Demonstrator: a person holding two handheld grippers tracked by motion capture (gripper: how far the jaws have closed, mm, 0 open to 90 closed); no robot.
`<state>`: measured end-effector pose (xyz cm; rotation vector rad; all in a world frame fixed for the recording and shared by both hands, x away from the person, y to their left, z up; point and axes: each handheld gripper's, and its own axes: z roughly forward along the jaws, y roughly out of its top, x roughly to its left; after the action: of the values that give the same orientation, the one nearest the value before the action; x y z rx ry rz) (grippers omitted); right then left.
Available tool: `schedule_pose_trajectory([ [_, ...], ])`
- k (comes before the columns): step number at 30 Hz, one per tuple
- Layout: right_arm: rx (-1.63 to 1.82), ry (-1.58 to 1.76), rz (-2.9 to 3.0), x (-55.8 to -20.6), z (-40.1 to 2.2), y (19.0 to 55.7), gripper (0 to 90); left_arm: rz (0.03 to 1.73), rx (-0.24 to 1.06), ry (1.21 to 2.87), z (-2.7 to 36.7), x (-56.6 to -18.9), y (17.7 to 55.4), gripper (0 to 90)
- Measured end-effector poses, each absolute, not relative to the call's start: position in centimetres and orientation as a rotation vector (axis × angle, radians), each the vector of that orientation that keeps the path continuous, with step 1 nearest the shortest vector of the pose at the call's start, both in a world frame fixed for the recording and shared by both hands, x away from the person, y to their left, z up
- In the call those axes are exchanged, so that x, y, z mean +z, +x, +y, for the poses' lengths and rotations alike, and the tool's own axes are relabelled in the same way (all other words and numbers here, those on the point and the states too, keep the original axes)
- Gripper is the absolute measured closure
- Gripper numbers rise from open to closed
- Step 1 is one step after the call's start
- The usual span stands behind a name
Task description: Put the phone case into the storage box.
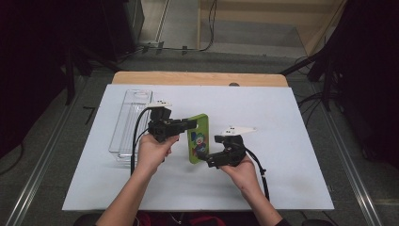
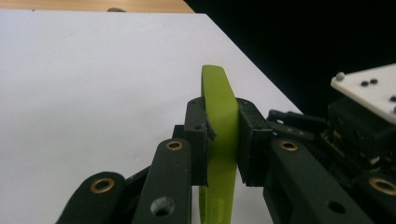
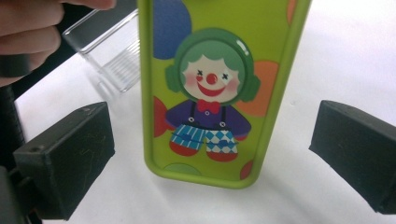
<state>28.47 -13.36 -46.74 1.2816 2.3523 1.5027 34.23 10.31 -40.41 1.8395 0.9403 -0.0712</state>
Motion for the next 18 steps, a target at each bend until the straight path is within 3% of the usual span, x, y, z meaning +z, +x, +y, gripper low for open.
schedule_pose_trajectory([
  [18, 1.543, 1.094, 2.479, -45.3, -15.7, 29.1, 0.0, 0.801, -0.153, 1.868, 11.0, -40.0, 34.3, 77.5],
])
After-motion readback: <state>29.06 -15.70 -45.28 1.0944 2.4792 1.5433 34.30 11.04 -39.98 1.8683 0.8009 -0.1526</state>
